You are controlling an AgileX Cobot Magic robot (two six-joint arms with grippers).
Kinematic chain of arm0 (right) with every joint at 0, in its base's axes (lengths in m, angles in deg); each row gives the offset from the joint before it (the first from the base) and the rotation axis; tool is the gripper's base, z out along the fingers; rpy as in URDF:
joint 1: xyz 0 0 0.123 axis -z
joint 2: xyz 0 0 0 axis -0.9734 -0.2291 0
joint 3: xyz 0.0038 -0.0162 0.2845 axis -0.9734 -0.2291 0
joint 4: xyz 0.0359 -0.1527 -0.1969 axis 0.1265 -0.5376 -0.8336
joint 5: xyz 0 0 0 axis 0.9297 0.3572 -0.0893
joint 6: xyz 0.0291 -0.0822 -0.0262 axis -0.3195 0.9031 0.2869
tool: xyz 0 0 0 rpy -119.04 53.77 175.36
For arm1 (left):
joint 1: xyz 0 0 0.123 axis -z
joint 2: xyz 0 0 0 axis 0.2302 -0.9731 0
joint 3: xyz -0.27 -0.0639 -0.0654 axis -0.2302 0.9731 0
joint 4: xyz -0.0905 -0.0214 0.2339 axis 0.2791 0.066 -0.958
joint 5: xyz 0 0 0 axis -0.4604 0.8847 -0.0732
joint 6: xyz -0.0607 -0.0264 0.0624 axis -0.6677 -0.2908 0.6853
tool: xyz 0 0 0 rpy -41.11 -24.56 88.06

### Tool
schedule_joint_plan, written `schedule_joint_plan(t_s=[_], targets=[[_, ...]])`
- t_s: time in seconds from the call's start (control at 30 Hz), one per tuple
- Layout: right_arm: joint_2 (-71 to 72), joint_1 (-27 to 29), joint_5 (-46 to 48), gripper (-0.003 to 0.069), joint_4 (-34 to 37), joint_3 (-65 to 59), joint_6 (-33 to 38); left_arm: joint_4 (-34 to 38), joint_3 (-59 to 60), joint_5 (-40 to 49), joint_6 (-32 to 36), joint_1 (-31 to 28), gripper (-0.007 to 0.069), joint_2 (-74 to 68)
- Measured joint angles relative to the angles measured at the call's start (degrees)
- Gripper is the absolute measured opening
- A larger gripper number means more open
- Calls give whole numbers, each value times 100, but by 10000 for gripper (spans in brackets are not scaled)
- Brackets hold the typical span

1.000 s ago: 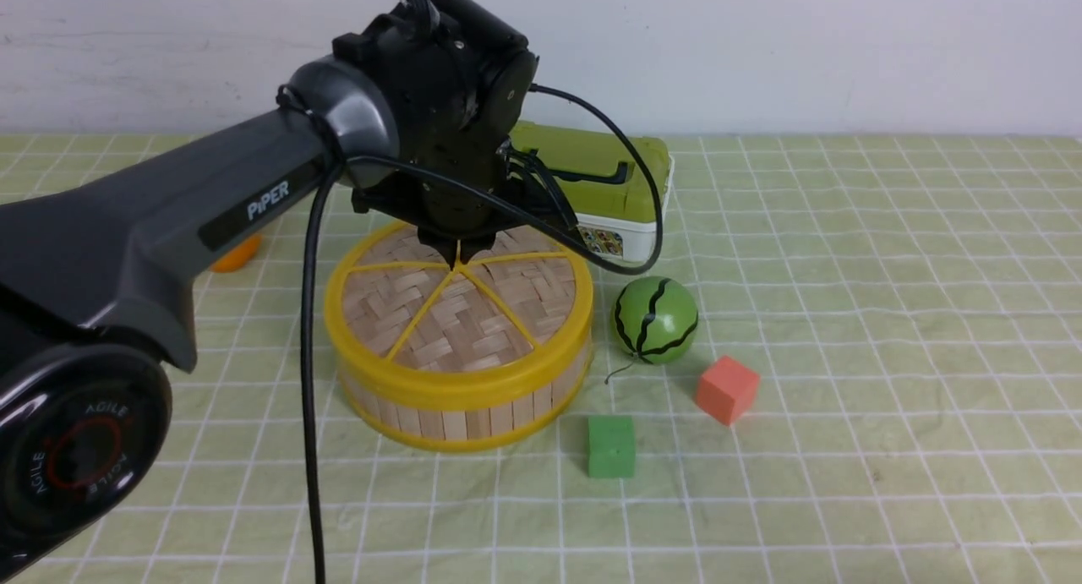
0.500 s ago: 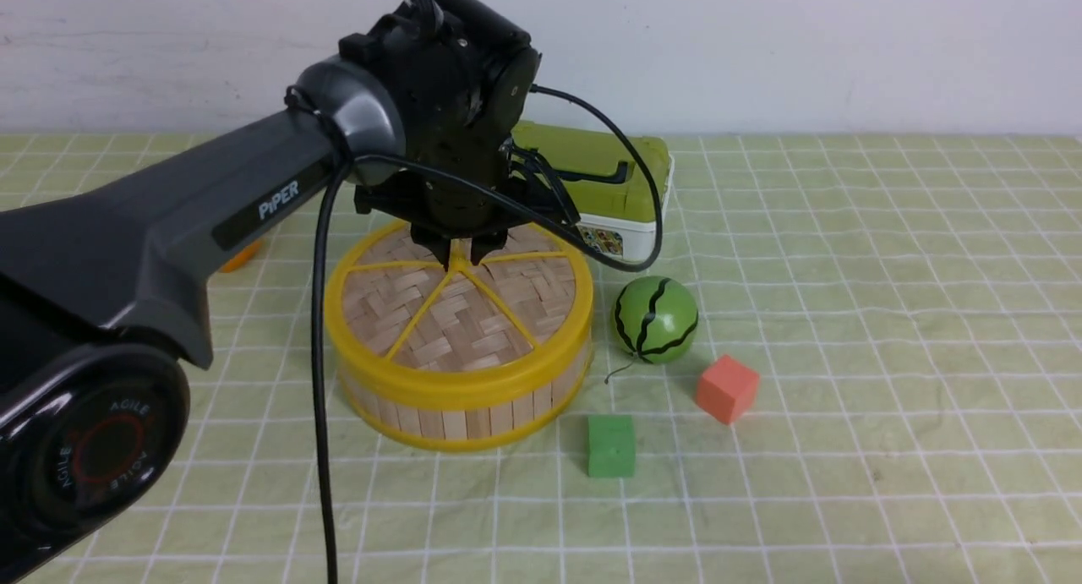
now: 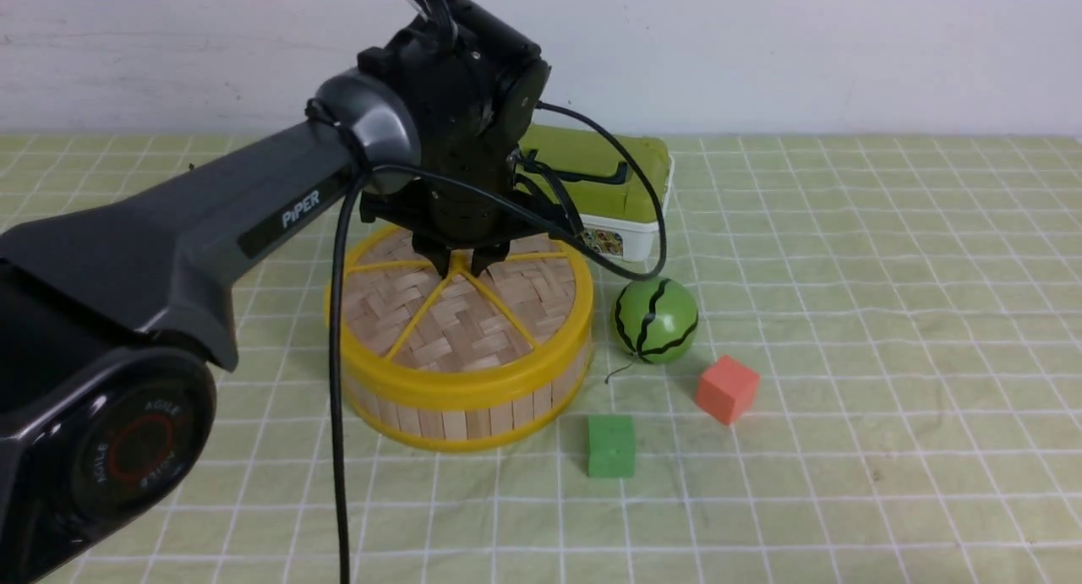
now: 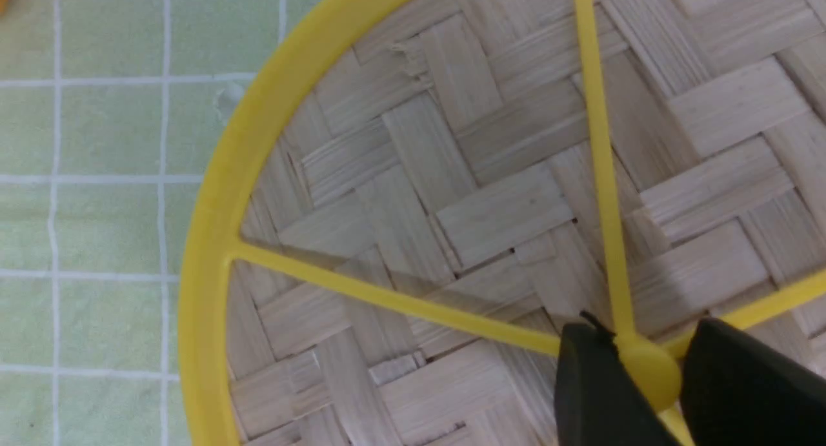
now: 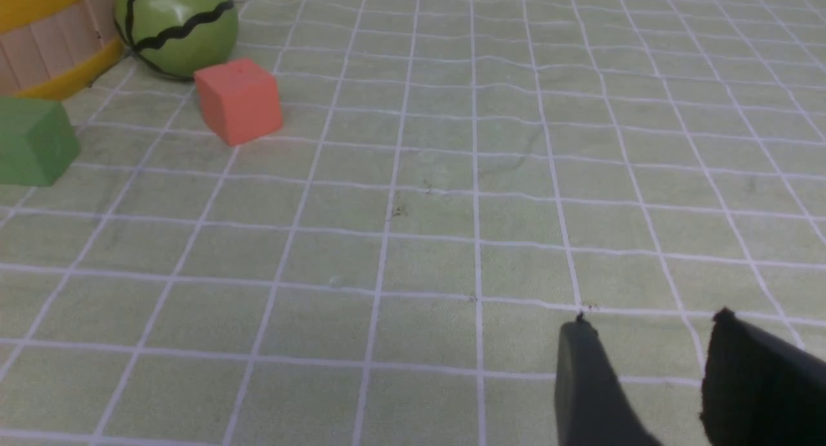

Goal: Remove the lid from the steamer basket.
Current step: Use the left arm to lift the lid of the steamer, then use the left arm to place the steamer lid on the table

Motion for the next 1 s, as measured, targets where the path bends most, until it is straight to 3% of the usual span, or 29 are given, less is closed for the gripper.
schedule_joint_plan(t_s=[0.1,0.3,0.4,0.6,0.8,1.0], targets=[[0,0,0,241,0,0,0,-40,-16,-2,-86,0,126,0],[0,0,0,241,0,0,0,-38,-114,87,-44,0,118,-6],[0,0,0,241,0,0,0,27,-453,281,488,0,118,88],[0,0,0,241,0,0,0,-1,-922,347,906,-90,118,1085],[0,0,0,241,0,0,0,-21,-930,347,1089,-942,118,2218],[0,0,0,241,0,0,0,142,645,303,1091,-2206,118,2647]])
